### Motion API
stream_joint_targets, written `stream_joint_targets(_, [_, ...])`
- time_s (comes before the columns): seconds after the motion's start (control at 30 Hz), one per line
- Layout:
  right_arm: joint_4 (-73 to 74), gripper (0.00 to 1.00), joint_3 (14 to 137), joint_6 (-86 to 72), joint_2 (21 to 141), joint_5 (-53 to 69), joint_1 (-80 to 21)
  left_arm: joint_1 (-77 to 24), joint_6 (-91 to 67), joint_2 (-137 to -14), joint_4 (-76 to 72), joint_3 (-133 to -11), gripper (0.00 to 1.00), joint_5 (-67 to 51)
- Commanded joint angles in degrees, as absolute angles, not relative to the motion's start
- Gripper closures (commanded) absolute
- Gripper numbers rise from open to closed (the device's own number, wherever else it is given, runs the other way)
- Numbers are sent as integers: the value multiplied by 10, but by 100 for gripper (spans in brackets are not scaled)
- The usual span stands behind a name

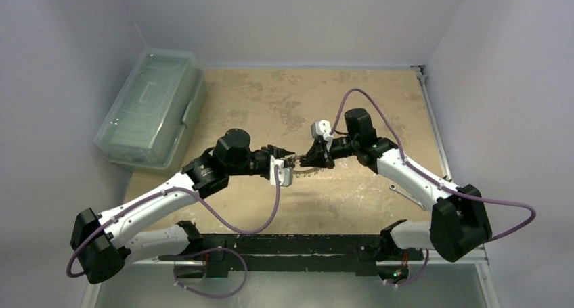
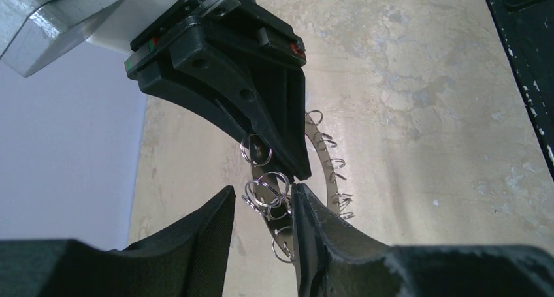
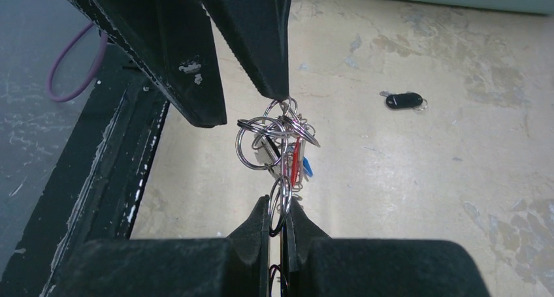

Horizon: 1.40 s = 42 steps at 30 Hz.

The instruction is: Remove the keys from the keyring

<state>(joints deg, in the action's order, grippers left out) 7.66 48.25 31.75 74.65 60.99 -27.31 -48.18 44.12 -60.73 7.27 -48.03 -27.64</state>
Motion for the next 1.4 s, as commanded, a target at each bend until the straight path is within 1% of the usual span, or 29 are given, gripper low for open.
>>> stream_joint_targets(0.0, [44, 100, 480, 301, 736, 625, -270, -486, 447, -599, 10, -464, 66, -277])
stream_joint_targets(0.17, [43, 100, 480, 299, 738, 628, -271, -490, 447, -602, -13, -455, 72, -270])
stream_joint_targets(0.23, [43, 100, 479, 299, 739, 631, -270, -490, 447, -602, -21, -452, 72, -267])
stream_joint_targets(0.5, [42, 100, 481, 296, 740, 638, -270, -490, 453, -603, -24, -443, 81, -258])
stream_joint_targets(0.67, [38, 100, 479, 292, 739, 637, -269, -490, 450, -603, -20, -440, 82, -251])
stream_joint_targets(0.8, [22, 100, 477, 275, 737, 635, -266, -490, 438, -604, -23, -437, 76, -244])
stream_joint_targets(0.9, [17, 100, 476, 269, 737, 632, -265, -490, 425, -605, -31, -436, 77, -232])
stream_joint_targets(0.93, [15, 100, 476, 267, 737, 630, -265, -490, 421, -605, -32, -437, 78, -230])
stream_joint_targets(1.0, [14, 100, 476, 267, 738, 629, -265, -490, 416, -606, -33, -438, 84, -230])
stream_joint_targets(1.13, [6, 100, 472, 265, 738, 605, -265, -490, 400, -604, -36, -446, 100, -229])
stream_joint_targets(1.3, [-15, 100, 470, 254, 737, 565, -265, -491, 381, -611, -5, -471, 100, -221])
stream_joint_targets(1.37, [-20, 100, 474, 256, 735, 544, -265, -493, 352, -622, 25, -491, 100, -201])
